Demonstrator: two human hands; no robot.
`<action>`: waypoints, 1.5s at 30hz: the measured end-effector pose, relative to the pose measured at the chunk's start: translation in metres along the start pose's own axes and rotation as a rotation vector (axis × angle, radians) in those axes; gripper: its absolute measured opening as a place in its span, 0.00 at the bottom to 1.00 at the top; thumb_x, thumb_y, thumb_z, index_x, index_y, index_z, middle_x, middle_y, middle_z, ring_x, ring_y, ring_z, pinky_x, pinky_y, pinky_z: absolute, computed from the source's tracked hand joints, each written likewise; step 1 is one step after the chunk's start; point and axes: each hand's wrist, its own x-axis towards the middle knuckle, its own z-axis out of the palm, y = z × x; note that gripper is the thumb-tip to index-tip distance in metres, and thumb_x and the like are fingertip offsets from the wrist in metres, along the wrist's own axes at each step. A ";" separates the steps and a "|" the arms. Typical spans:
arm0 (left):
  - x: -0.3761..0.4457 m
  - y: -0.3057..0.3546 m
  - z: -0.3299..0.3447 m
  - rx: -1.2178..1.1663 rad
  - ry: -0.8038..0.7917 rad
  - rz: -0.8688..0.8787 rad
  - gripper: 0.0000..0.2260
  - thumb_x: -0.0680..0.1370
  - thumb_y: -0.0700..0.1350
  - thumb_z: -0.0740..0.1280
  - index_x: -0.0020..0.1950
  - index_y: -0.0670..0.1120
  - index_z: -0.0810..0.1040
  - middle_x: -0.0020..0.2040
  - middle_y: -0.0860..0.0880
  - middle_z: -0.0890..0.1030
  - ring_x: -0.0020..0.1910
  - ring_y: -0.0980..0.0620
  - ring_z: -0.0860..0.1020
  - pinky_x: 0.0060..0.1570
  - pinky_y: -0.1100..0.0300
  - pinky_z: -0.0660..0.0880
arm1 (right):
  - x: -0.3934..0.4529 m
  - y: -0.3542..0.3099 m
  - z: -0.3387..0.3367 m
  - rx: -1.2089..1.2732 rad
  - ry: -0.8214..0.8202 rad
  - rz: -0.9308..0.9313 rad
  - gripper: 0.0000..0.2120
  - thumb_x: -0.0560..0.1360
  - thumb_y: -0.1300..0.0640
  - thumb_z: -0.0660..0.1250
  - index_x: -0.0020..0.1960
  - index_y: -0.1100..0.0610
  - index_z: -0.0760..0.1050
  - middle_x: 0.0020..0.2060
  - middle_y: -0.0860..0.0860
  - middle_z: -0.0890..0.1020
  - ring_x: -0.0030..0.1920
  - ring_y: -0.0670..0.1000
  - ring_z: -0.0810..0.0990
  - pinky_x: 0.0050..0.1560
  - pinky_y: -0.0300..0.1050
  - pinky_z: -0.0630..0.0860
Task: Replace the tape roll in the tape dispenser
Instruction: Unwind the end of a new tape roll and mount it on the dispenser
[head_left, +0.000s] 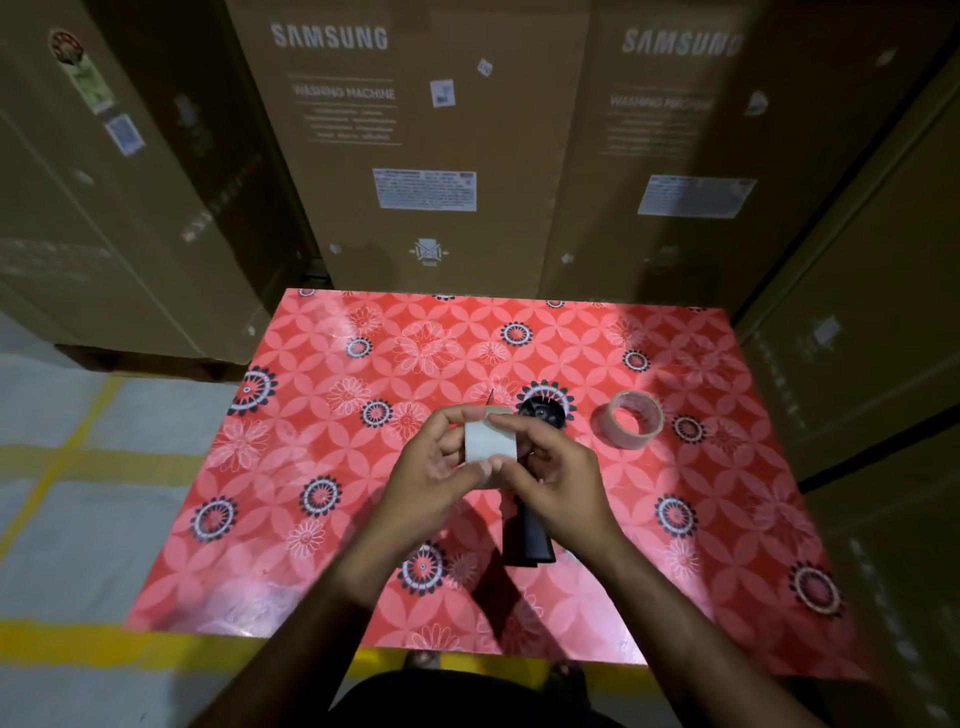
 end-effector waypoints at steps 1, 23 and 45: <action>-0.002 0.001 0.002 0.014 -0.010 0.007 0.17 0.77 0.28 0.67 0.63 0.41 0.73 0.56 0.42 0.85 0.53 0.49 0.84 0.48 0.58 0.80 | 0.000 -0.001 -0.001 0.013 0.023 0.001 0.15 0.75 0.56 0.72 0.60 0.46 0.82 0.53 0.47 0.85 0.48 0.52 0.84 0.47 0.51 0.82; -0.010 -0.006 0.015 0.285 0.201 0.156 0.09 0.75 0.37 0.74 0.54 0.48 0.84 0.41 0.48 0.86 0.42 0.53 0.84 0.44 0.57 0.78 | -0.009 -0.010 -0.019 0.078 0.044 0.027 0.09 0.76 0.57 0.73 0.55 0.50 0.86 0.46 0.49 0.86 0.45 0.54 0.84 0.47 0.59 0.80; -0.023 -0.009 0.017 0.244 0.193 0.165 0.13 0.74 0.36 0.74 0.55 0.51 0.85 0.44 0.55 0.86 0.44 0.57 0.83 0.44 0.63 0.78 | -0.020 -0.021 -0.025 0.039 -0.031 0.067 0.10 0.76 0.61 0.72 0.54 0.50 0.86 0.46 0.48 0.87 0.47 0.52 0.85 0.49 0.54 0.80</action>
